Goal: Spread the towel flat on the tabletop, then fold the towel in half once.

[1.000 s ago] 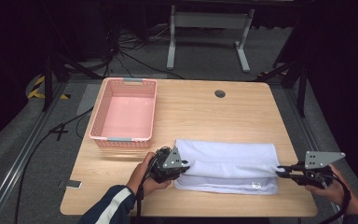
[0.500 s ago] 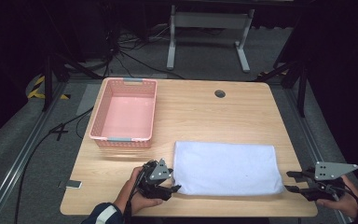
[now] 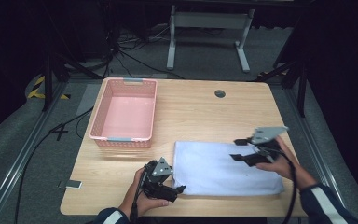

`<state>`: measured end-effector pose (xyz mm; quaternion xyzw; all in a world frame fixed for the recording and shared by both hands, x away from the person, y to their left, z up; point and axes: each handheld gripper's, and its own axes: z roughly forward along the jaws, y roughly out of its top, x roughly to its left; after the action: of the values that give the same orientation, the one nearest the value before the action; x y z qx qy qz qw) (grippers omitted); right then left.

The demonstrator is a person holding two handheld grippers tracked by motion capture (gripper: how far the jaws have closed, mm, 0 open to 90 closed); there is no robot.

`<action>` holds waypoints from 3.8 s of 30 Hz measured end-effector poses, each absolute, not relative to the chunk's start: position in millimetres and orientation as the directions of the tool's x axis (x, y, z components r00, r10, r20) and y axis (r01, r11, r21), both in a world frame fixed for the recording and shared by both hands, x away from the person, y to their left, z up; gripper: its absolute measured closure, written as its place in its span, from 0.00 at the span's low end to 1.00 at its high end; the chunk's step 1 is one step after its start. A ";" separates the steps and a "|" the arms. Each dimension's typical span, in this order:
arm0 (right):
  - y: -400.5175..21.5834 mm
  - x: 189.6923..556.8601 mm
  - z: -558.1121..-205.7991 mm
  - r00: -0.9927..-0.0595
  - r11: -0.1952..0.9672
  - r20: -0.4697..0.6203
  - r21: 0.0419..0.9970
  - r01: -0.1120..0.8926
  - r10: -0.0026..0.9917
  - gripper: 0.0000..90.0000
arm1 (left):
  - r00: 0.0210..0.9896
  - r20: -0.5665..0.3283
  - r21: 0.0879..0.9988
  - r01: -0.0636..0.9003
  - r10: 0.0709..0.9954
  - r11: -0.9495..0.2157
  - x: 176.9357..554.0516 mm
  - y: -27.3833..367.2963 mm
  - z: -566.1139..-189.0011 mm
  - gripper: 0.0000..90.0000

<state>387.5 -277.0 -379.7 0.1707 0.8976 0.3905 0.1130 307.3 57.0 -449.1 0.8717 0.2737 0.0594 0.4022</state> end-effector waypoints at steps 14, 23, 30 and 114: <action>-131.5 462.4 -430.2 -0.965 0.768 -0.002 0.606 0.208 0.263 0.32 | 0.819 -0.065 0.692 0.449 0.571 -0.565 312.3 43.4 -472.7 0.16; -117.4 480.7 -449.4 -0.972 0.802 0.040 0.558 0.215 0.233 0.36 | 0.822 -0.075 0.695 0.450 0.565 -0.561 308.4 41.8 -472.5 0.18; -113.1 475.6 -445.2 -0.984 0.824 0.061 0.539 0.175 0.169 0.68 | 0.819 -0.049 0.706 0.433 0.571 -0.561 312.9 33.8 -475.8 0.12; -430.3 389.5 -391.2 -0.811 0.608 -0.029 0.678 0.413 0.584 0.43 | 0.964 0.052 0.726 0.143 0.261 -0.673 311.1 -47.5 -422.1 0.31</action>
<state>389.5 -430.3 -391.2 0.2807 0.8880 0.3421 0.1245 311.1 -47.5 -422.1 0.9115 0.1108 0.0759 0.3888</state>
